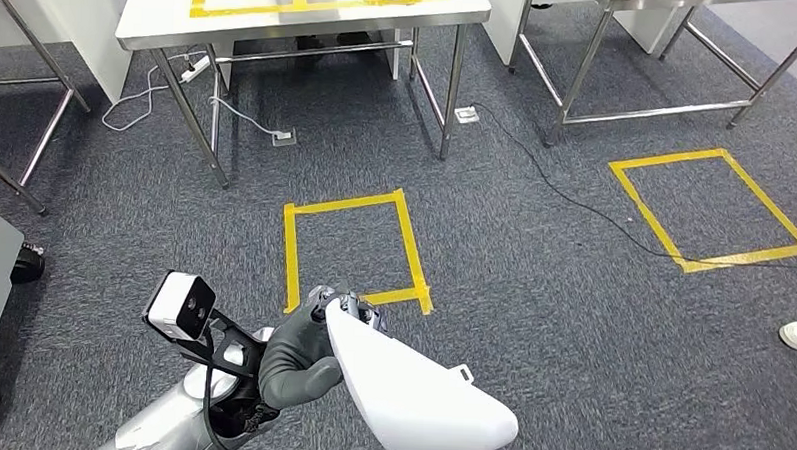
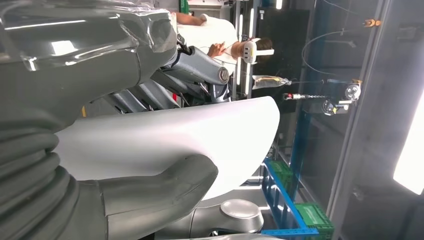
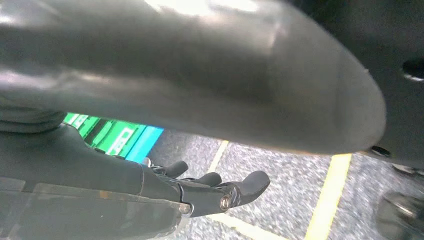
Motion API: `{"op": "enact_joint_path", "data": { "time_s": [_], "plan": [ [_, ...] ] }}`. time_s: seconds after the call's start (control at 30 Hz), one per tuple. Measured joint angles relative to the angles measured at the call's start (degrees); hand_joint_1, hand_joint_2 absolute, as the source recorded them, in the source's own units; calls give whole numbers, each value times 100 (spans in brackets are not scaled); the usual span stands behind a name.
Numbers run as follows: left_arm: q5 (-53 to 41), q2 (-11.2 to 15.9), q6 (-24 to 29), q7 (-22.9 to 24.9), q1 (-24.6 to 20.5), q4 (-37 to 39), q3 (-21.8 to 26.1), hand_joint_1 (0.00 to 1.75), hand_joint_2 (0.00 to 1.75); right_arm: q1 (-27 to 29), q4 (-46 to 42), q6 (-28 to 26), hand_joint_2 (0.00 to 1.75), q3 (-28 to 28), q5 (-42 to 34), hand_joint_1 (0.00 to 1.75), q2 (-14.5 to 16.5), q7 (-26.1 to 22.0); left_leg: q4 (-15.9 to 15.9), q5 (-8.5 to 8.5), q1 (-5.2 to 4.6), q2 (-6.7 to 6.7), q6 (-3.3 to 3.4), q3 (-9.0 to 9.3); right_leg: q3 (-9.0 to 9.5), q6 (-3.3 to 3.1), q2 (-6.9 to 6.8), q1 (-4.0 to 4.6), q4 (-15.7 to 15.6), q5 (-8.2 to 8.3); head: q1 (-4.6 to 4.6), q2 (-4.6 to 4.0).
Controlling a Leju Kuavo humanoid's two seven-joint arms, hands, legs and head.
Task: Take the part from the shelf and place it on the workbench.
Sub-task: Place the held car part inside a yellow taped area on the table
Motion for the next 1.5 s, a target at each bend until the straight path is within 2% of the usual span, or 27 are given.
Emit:
{"op": "enact_joint_path", "data": {
  "time_s": [0.03,0.1,0.17,0.23,0.3,0.37,0.43,0.47,0.57,0.6,0.63,0.67,0.73,0.77,0.83,0.9,0.93,0.97,1.03,1.07,1.13,1.2,1.27,1.37,1.43,1.47,1.5],
  "plan": [
    [0,1,0,0,0,2,-1,175,175,14,0,1,0,0,2,0,-7,0,20,-86,-5,-2,-32,86,79,41,-23,-9,-396,280,4,0],
    [-4,4,1,1,3,6,0,175,175,18,0,4,0,0,2,0,-16,-2,24,-239,-26,0,-112,171,203,-46,-52,5,-841,626,10,0],
    [-5,3,2,-2,-6,5,2,175,175,1,0,15,0,0,2,0,-21,-4,47,-301,-33,1,-174,222,273,-220,-40,22,-877,621,10,0],
    [-4,1,1,-10,-24,-1,4,175,175,-6,0,29,0,0,3,0,-19,-2,310,-274,-9,15,-218,130,363,-315,-18,2,-907,574,7,0],
    [-6,8,1,-16,-29,-3,5,175,175,-9,0,39,0,0,0,0,-18,4,945,-344,25,29,-277,-291,475,-377,-1,-8,-924,482,5,0],
    [-7,21,1,-17,-15,-2,2,175,175,-5,1,43,0,0,-9,0,-20,11,1591,-646,55,32,-332,-807,594,-396,18,0,-926,361,4,0],
    [-7,34,0,-17,-5,-1,-2,175,175,7,2,44,0,1,-17,0,-20,21,1709,-825,69,39,-351,-1101,769,-392,44,10,-926,223,2,0],
    [-7,38,0,-18,-4,0,-2,175,175,10,2,44,0,1,-20,0,-20,28,1516,-715,68,44,-337,-1129,878,-388,55,19,-927,146,2,0],
    [-5,57,1,-25,1,2,-2,175,175,3,1,45,0,2,-30,0,7,46,552,256,10,42,-181,-1042,1170,-356,92,55,-941,-73,4,0],
    [-6,66,2,-29,4,3,1,175,175,-6,1,46,0,2,-32,0,21,49,373,491,-19,25,-124,-1002,1225,-331,108,66,-960,-138,3,0],
    [-6,71,3,-33,3,2,3,175,175,-15,1,45,0,1,-34,0,33,52,285,596,-44,7,-84,-974,1283,-296,122,77,-950,-179,3,0],
    [-5,68,4,-37,-6,1,4,175,175,-27,2,45,0,1,-36,0,36,53,268,584,-57,-8,-57,-912,1329,-255,129,87,-937,-198,1,0],
    [-6,49,4,-44,-33,-9,4,175,175,-42,2,44,0,0,-39,0,38,55,191,573,-42,-8,-16,-762,1294,-201,106,81,-713,-175,-1,0],
    [-5,35,4,-47,-44,-12,2,175,175,-50,2,44,0,0,-40,0,39,56,167,554,-38,-7,13,-694,1150,-194,91,74,-472,-174,-1,0],
    [-8,22,3,-50,-43,-15,-2,175,175,-62,1,45,0,-1,-44,0,39,57,142,487,-42,-9,64,-614,642,-222,64,69,247,-329,-2,0],
    [-9,19,3,-50,-27,-14,-6,175,175,-62,2,45,0,-2,-48,0,38,57,143,393,-47,-25,78,-538,145,-232,61,68,766,-615,-3,0],
    [-9,19,2,-50,-21,-14,-7,175,175,-55,2,45,0,-1,-48,0,35,59,143,340,-47,-38,73,-481,15,-206,58,65,781,-681,-1,0],
    [-9,19,3,-50,-19,-13,-6,175,175,-47,2,45,0,-1,-48,0,30,61,143,283,-46,-52,61,-410,-23,-162,55,59,610,-628,1,0],
    [-9,20,4,-50,-19,-12,-6,175,175,-27,3,47,0,0,-52,0,12,64,147,159,-48,-68,21,-259,99,-36,38,47,-131,-147,4,0],
    [-10,21,4,-50,-20,-9,-7,175,175,-20,3,49,0,-1,-56,0,4,62,157,92,-58,-73,-7,-198,177,-22,22,48,-476,126,2,0],
    [-13,25,4,-51,-26,-4,-5,175,175,-15,4,52,0,-2,-63,0,-8,58,188,-12,-87,-76,-66,-139,284,-121,1,65,-806,496,1,0],
    [-13,27,4,-53,-33,-3,-3,175,175,-25,4,54,0,-2,-65,0,-12,55,257,-47,-101,-75,-105,-132,350,-270,5,58,-821,560,-2,0],
    [-13,29,3,-57,-39,-4,-1,175,175,-29,5,55,0,-3,-65,0,-4,53,543,-35,-89,-37,-160,-286,419,-353,9,29,-832,531,-11,0],
    [-13,42,5,-64,-34,-1,-1,175,175,-33,9,55,0,-4,-63,0,-9,41,1447,-332,-5,30,-295,-899,505,-432,13,25,-837,458,-38,0],
    [-13,56,7,-66,-21,2,-3,175,175,-31,9,55,0,-4,-56,0,-9,31,1772,-489,45,41,-343,-1222,552,-438,21,33,-836,407,-39,0],
    [-13,63,7,-66,-18,2,-4,175,175,-29,9,55,0,-4,-52,0,-9,27,1677,-390,56,49,-345,-1249,586,-435,26,37,-837,382,-39,0],
    [-13,68,7,-66,-18,2,-3,175,175,-28,9,55,0,-4,-48,0,-8,27,1409,-177,60,56,-330,-1180,625,-431,30,44,-839,357,-40,0]
  ]
}}
